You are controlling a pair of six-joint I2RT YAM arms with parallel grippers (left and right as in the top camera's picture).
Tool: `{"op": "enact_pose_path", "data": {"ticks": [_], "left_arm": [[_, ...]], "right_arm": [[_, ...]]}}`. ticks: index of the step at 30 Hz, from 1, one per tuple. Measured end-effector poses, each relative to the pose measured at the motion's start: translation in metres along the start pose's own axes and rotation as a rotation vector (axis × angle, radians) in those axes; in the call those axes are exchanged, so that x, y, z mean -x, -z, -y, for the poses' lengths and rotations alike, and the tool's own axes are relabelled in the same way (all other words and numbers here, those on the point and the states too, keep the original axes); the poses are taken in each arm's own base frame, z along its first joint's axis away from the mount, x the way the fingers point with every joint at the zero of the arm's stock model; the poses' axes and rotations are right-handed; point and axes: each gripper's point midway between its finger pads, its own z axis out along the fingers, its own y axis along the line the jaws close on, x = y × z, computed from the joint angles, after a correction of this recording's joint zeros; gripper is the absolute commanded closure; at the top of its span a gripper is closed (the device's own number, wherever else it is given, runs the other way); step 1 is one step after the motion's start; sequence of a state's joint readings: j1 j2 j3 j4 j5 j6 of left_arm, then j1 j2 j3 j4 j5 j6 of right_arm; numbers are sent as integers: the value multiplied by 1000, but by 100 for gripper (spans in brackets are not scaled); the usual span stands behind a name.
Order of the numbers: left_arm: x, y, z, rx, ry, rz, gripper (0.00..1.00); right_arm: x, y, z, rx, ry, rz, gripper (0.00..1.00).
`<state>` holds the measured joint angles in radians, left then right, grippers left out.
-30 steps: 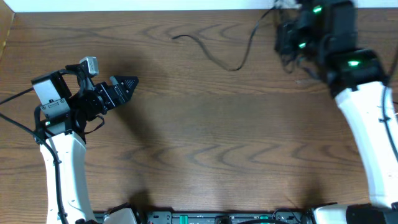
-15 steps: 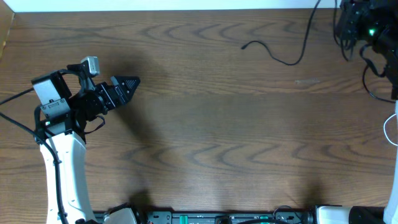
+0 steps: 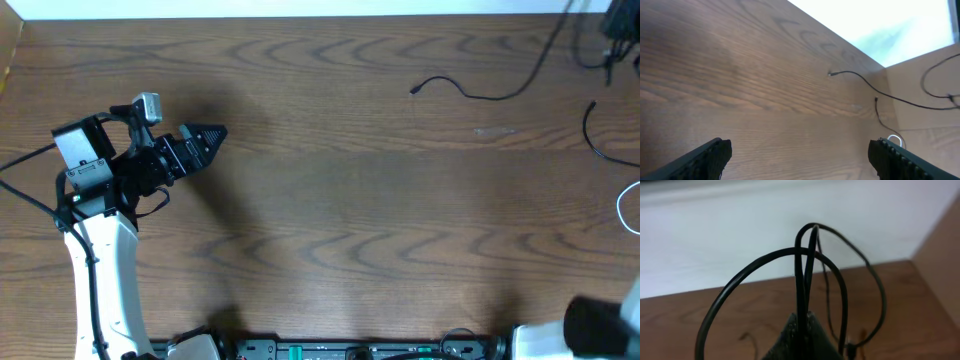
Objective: Untangle cables
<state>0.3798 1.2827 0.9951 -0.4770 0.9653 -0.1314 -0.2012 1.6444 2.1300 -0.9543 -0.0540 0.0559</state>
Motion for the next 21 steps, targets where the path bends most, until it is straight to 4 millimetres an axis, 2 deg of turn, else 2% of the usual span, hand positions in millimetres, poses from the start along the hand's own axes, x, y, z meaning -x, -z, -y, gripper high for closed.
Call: {"op": "enact_pose_path", "data": {"ticks": [2, 4, 5, 6, 7, 8, 10, 11, 15, 18, 21], "left_arm": [[0, 0, 2, -6, -1, 0, 7], [1, 3, 5, -9, -12, 8, 7], [1, 4, 6, -10, -17, 11, 7], [3, 6, 11, -15, -34, 23, 7], [4, 8, 13, -16, -43, 30, 7], [6, 11, 17, -19, -58, 42, 7], [7, 17, 26, -27, -88, 63, 7], [8, 19, 29, -29, -96, 68, 7], [9, 27, 41, -43, -132, 93, 7], [9, 27, 42, -44, -135, 95, 7], [9, 27, 42, -44, -135, 95, 7]], "right_arm": [[-13, -32, 31, -66, -29, -58, 99], [-26, -56, 59, -129, -54, -110, 99], [-31, -65, 73, -166, -67, -131, 99], [-41, -76, 103, -255, -101, -167, 99], [-45, -78, 114, -290, -114, -179, 99], [-54, -80, 142, -384, -138, -207, 99], [-64, -72, 190, -531, -194, -224, 99], [-66, -66, 205, -573, -214, -221, 99], [-66, -18, 277, -772, -338, -173, 99], [-69, 2, 300, -838, -396, -153, 99], [-61, 16, 310, -864, -434, -108, 99]]}}
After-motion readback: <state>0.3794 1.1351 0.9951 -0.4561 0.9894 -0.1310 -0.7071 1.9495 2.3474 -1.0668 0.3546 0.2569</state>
